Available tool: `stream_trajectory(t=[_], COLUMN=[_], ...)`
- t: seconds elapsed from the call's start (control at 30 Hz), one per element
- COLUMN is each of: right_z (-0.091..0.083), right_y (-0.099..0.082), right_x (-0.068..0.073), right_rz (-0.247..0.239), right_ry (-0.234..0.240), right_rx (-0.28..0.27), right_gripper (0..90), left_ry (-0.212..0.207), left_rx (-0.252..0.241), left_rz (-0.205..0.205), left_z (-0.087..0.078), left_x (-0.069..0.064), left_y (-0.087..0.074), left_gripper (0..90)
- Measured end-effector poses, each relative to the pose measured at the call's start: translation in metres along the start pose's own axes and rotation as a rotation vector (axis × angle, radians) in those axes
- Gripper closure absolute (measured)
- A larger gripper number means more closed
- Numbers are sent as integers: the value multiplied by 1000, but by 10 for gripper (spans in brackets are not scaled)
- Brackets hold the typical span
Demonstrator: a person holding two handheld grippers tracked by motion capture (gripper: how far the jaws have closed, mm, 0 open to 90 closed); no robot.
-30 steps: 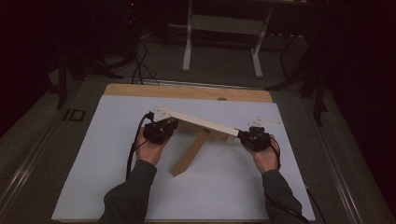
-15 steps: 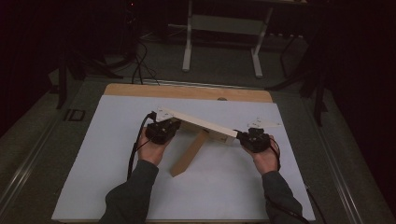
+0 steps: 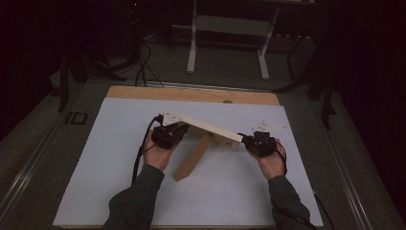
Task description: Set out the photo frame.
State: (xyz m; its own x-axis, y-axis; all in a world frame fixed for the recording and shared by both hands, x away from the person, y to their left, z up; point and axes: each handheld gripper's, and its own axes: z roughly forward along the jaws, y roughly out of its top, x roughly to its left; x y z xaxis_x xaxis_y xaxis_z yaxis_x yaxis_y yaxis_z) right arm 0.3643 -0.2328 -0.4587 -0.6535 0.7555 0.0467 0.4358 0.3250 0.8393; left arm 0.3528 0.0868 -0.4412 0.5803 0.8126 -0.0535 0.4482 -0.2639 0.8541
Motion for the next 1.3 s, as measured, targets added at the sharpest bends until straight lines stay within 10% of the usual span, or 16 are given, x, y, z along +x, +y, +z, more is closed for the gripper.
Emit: stream_trajectory(t=[1.3], right_z=[-2], right_y=[0], right_x=[4], right_rz=[-13], right_ry=[9], right_rx=[-1], right_gripper=[900], left_ry=[-99], left_rx=[-4], left_rz=[58], left_z=[3], left_x=[-36], left_y=[14], left_gripper=[900])
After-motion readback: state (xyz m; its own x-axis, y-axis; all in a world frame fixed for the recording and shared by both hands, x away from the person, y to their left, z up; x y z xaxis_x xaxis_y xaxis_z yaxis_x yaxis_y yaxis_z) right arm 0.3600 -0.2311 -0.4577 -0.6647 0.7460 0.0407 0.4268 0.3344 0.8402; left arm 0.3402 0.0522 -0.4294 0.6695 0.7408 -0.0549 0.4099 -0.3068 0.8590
